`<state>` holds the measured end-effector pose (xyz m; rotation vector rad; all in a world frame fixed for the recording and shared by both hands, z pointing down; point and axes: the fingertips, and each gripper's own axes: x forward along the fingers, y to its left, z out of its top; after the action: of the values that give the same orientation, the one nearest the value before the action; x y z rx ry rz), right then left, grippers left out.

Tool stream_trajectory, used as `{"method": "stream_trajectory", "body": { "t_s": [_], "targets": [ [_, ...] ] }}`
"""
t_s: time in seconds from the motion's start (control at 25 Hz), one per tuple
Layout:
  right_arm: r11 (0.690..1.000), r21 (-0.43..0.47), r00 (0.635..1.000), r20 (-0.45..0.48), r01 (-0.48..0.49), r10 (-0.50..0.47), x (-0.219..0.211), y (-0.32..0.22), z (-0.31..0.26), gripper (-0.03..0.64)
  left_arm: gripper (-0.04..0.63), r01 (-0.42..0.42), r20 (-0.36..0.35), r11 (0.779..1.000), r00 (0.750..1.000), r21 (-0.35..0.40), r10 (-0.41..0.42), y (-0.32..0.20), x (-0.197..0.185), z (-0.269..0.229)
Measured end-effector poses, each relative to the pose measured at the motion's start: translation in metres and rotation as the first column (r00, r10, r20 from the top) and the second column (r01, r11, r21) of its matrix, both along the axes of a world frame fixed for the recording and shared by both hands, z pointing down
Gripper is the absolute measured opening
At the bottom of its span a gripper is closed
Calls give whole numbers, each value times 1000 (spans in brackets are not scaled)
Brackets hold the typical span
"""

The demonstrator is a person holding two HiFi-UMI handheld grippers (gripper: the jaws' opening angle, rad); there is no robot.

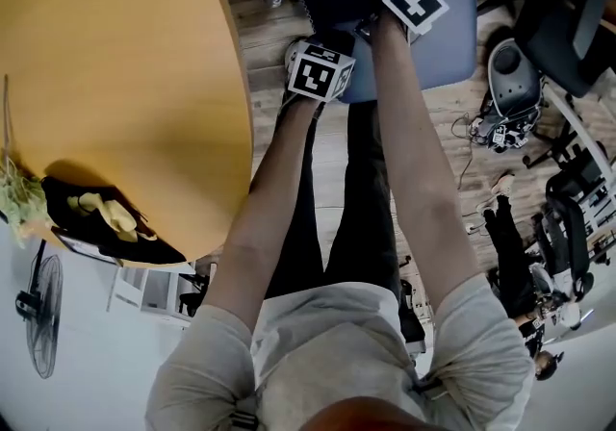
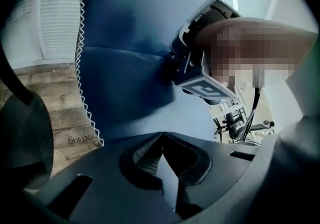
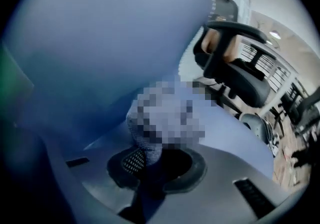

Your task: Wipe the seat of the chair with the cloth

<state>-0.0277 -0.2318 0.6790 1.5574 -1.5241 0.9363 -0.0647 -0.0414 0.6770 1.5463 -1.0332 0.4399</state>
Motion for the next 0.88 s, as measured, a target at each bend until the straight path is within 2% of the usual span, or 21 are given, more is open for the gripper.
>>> {"method": "stream_trajectory", "body": {
  "t_s": [0.08,0.12,0.16,0.2,0.24,0.28,0.4,0.56,0.64,0.76,0.84,0.88],
  "targets": [
    [986,-14,986,-9,168,-168,-28,-3,-3,54,26,6,-1,1000,1000,1,-6,0,0,0],
    [964,-18,964,-13,264,-264,-40,-1,-2,54,27,8,-2,1000,1000,1,-8,0,0,1],
    [930,-13,930,-14,366,-366,-53,4,0,54,26,9,-3,1000,1000,2,-9,0,0,1],
    [881,-2,881,-20,472,-472,-65,10,1,54,26,8,-3,1000,1000,3,-8,0,0,1],
    [817,10,817,-39,577,-576,-76,17,0,53,26,8,-4,1000,1000,3,-8,-1,0,1],
    [739,16,738,-70,674,-671,-86,23,-2,52,27,7,-6,1000,1000,4,-7,-1,1,1],
    [481,-5,474,-165,877,-865,-98,37,-1,52,26,1,-8,1000,1000,4,-1,0,2,2],
    [127,-61,111,-220,990,-969,-104,48,2,52,26,-13,-4,1000,1000,13,13,2,0,3],
    [-21,-88,-41,-235,996,-971,-106,52,3,52,26,-22,-2,1000,1000,20,22,2,0,3],
    [-194,-109,-216,-258,975,-942,-106,58,3,52,27,-55,13,998,998,22,54,3,1,3],
    [-275,-111,-295,-267,955,-918,-106,62,4,52,27,-87,31,996,996,19,86,4,1,5],
    [-299,-109,-317,-269,948,-909,-106,63,4,52,26,-99,38,995,994,19,98,4,1,5]
  ]
}}
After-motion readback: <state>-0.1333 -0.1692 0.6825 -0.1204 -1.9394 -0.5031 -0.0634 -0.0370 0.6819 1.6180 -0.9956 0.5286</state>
